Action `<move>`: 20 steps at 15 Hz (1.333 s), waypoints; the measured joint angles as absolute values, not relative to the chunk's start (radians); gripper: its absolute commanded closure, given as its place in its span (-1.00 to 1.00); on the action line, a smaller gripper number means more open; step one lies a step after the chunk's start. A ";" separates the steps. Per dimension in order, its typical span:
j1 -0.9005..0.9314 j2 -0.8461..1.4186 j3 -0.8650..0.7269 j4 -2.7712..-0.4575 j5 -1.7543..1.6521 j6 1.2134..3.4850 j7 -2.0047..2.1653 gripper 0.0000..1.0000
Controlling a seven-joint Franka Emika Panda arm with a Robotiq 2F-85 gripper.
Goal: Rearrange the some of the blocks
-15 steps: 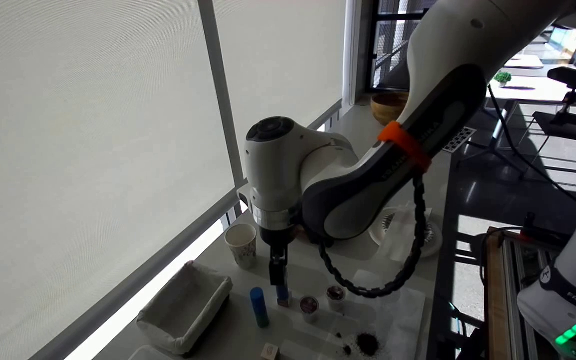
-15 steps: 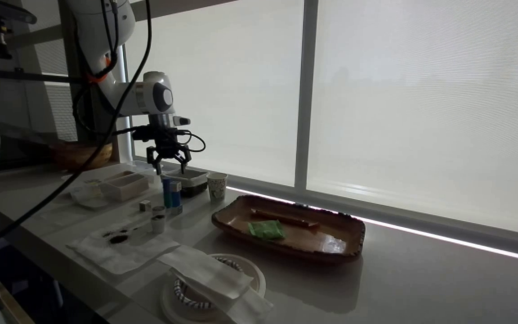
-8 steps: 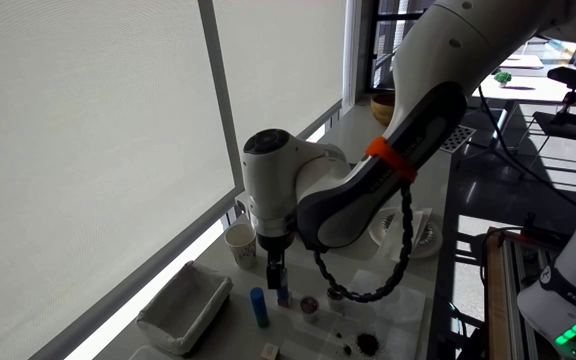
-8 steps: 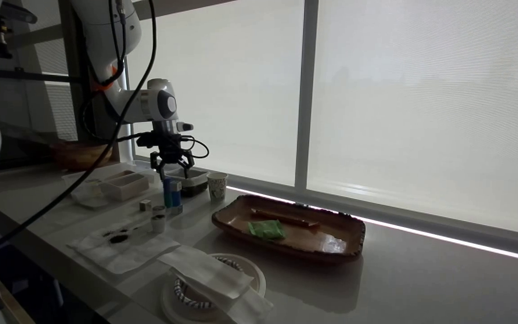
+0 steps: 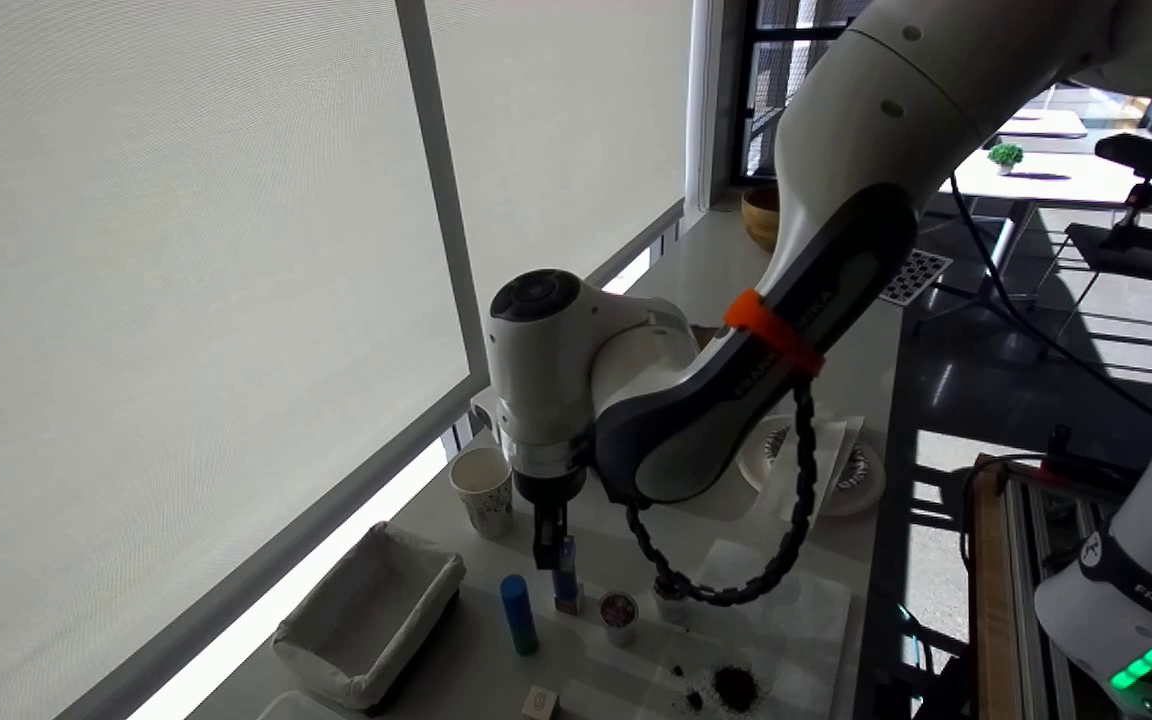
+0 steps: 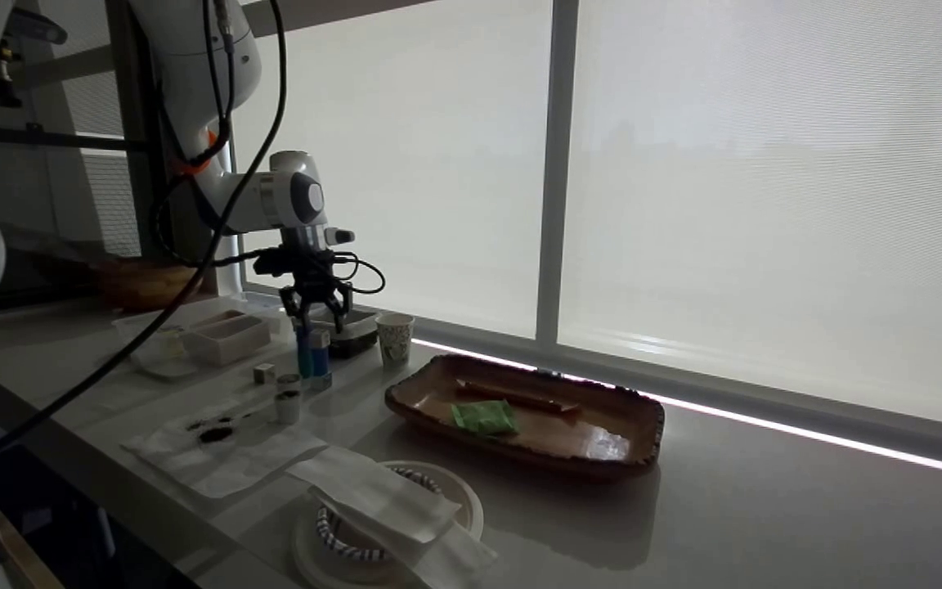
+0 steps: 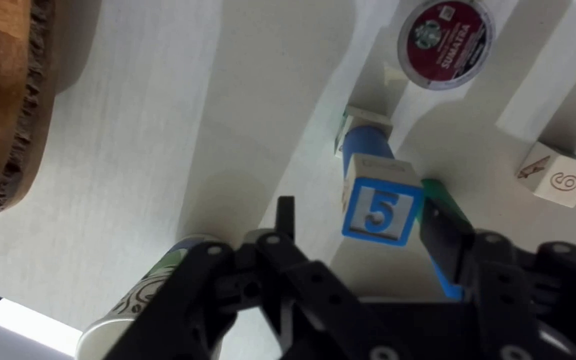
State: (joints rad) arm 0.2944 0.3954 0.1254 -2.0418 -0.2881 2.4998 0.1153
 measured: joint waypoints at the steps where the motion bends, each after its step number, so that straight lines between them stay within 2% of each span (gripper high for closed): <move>1: 0.295 0.397 0.123 -2.042 -0.289 2.500 0.115 0.42; 3: 0.295 0.398 0.119 -2.042 -0.290 2.500 0.115 0.72; 4: 0.295 0.398 0.117 -2.042 -0.290 2.500 0.115 0.79; 13: 0.298 0.381 0.092 -2.039 -0.318 2.506 0.141 0.79; 20: 0.296 0.420 -0.004 -2.079 -0.382 2.636 0.263 0.79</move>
State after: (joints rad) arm 0.2965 0.4198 -0.0037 -2.0794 -0.3819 2.6362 0.2632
